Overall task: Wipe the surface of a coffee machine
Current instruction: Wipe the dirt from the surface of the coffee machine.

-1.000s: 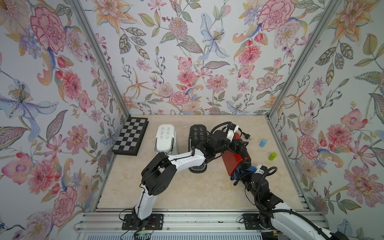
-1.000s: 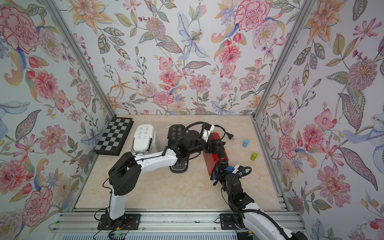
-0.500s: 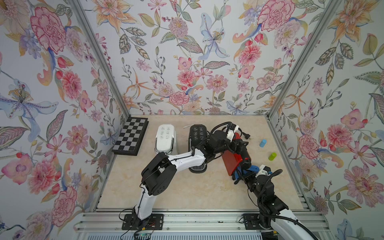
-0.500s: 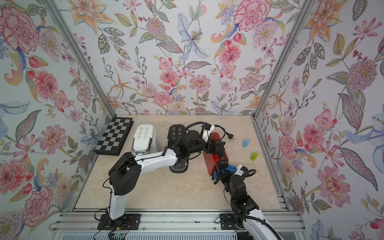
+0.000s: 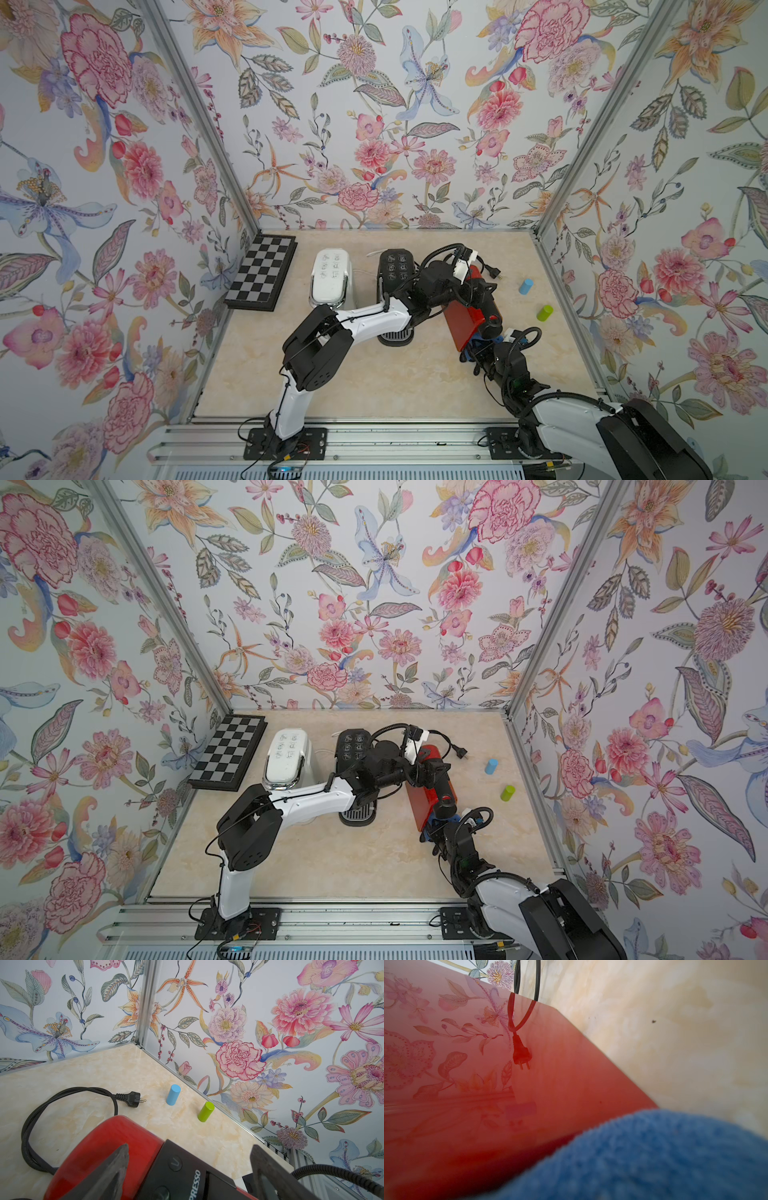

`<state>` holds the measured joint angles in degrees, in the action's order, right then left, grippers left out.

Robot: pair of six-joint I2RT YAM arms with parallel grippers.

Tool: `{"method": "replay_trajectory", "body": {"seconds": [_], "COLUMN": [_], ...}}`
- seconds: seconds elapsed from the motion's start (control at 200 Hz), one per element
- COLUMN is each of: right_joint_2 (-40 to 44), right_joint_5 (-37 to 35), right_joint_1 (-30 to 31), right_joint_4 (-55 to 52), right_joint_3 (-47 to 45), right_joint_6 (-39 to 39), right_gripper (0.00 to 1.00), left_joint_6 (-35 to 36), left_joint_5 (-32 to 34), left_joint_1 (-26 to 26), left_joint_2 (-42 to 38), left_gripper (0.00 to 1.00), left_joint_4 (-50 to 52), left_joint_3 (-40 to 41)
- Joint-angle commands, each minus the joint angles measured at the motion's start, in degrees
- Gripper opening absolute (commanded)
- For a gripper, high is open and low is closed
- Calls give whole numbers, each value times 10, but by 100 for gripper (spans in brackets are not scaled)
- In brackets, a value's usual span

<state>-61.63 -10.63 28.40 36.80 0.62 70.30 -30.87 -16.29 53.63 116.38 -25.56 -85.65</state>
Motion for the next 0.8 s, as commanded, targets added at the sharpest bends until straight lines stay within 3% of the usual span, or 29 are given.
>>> {"method": "replay_trajectory", "body": {"seconds": [0.0,0.22,0.38,0.59,0.796], "right_joint_2": [42,232,297,289,196], "right_joint_5": [1,-3,-36,-75,-71], "right_joint_1": [20,15,12,12,0], "right_joint_4": [19,-99,-225,-281,-236], "right_joint_3": [-26,-21,-12,-26,-25], "right_joint_6": [9,3,-14,-12,-13], "right_gripper": [0,0,0,0,0], "left_joint_6": [-23,-23,-23,-21,-22], "left_joint_5": [-21,-22,-23,-22,-23], "left_joint_1": [1,1,1,0,0], "left_joint_2": [34,32,34,35,35], "left_gripper": [92,92,92,92,92], "left_joint_4": [86,80,78,83,86], "left_joint_3": [16,22,19,19,12]}}
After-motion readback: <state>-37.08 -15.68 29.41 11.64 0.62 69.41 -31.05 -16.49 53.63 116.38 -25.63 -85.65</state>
